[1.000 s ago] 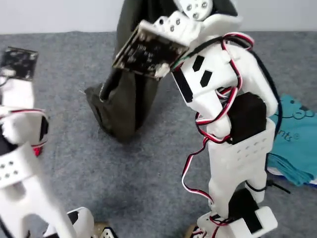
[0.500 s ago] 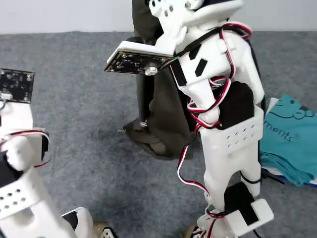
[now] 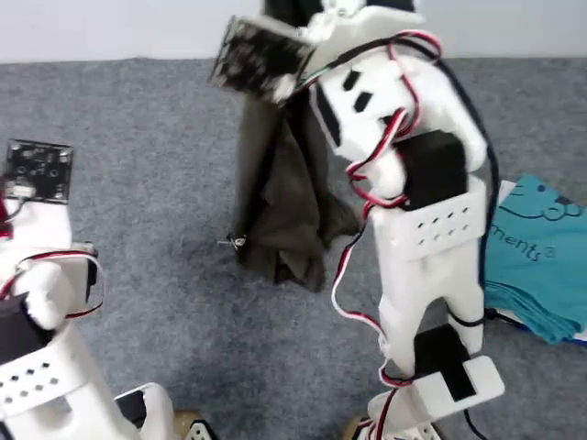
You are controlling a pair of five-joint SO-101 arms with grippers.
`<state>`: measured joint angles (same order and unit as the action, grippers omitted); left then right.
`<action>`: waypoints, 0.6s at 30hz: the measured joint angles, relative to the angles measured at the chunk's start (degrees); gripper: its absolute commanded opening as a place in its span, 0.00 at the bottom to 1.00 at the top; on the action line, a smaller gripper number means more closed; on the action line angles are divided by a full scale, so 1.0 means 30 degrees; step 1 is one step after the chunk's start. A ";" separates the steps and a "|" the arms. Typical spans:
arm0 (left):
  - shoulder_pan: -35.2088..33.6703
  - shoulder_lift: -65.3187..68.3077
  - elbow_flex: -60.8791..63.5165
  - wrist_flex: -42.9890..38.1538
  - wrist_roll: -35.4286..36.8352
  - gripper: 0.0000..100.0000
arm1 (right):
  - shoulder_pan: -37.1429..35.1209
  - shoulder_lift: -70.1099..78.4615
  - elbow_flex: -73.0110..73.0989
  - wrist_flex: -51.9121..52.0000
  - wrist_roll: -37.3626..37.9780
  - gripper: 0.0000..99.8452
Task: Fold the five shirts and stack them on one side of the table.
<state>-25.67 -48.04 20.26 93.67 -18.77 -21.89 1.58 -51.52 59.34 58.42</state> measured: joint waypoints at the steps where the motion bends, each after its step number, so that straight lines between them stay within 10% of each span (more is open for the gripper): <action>1: 0.0645 0.0234 0.0000 0.0000 0.0000 0.10 | 0.0381 0.0029 0.0000 0.0791 -0.0498 0.01; 18: 1.3861 0.9260 -0.1407 -0.0234 0.0000 0.10 | 0.2110 0.2022 0.0440 0.6154 -0.4777 0.01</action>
<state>15.91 -20.26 16.04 92.97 -18.77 -15.56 7.65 -50.20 77.80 44.09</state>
